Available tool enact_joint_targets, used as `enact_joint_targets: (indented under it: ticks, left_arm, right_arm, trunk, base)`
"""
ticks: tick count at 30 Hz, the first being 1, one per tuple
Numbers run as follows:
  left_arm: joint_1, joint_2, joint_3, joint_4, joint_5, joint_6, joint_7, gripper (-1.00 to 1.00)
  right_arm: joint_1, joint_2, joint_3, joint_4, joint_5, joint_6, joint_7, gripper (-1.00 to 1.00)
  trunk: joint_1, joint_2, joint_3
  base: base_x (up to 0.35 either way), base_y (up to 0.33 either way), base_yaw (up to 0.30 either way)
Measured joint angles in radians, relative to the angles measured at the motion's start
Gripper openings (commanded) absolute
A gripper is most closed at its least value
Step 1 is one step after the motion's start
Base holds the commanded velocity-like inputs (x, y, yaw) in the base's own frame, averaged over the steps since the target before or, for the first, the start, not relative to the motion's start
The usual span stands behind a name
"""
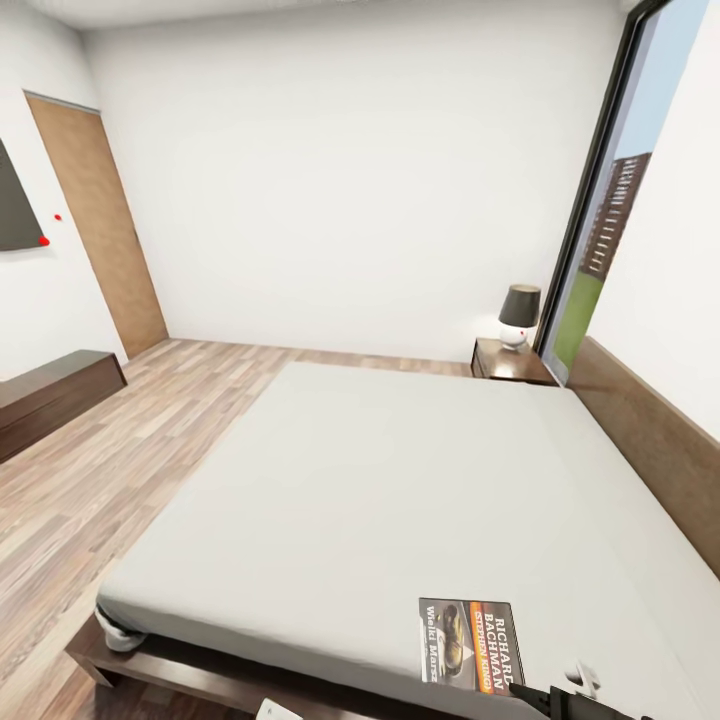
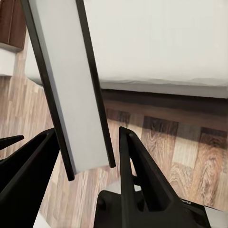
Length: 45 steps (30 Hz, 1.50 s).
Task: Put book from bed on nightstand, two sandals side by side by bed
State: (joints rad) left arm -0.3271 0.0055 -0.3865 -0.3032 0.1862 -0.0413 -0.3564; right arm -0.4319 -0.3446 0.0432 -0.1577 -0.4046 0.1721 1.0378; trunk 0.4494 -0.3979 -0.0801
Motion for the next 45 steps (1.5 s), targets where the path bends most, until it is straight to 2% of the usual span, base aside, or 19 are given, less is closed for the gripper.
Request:
enact_joint_targets:
  ticks: [32, 45]
  left_arm:
    - [0.000, 0.000, 0.000, 0.000, -0.001, -0.001, 0.000, 1.00]
    - [0.000, -0.001, -0.001, 0.000, -0.001, 0.000, 0.000, 1.00]
  right_arm:
    - [0.000, 0.000, 0.000, 0.000, 0.000, 0.000, 0.000, -1.00]
    - [0.000, 0.000, 0.000, 0.000, 0.000, 0.000, 0.000, -1.00]
  trunk:
    - [0.000, 0.000, 0.051]
    - [0.000, 0.000, 0.053]
  base:
    - [0.000, 0.000, 0.000]
    - [0.000, 0.000, 0.000]
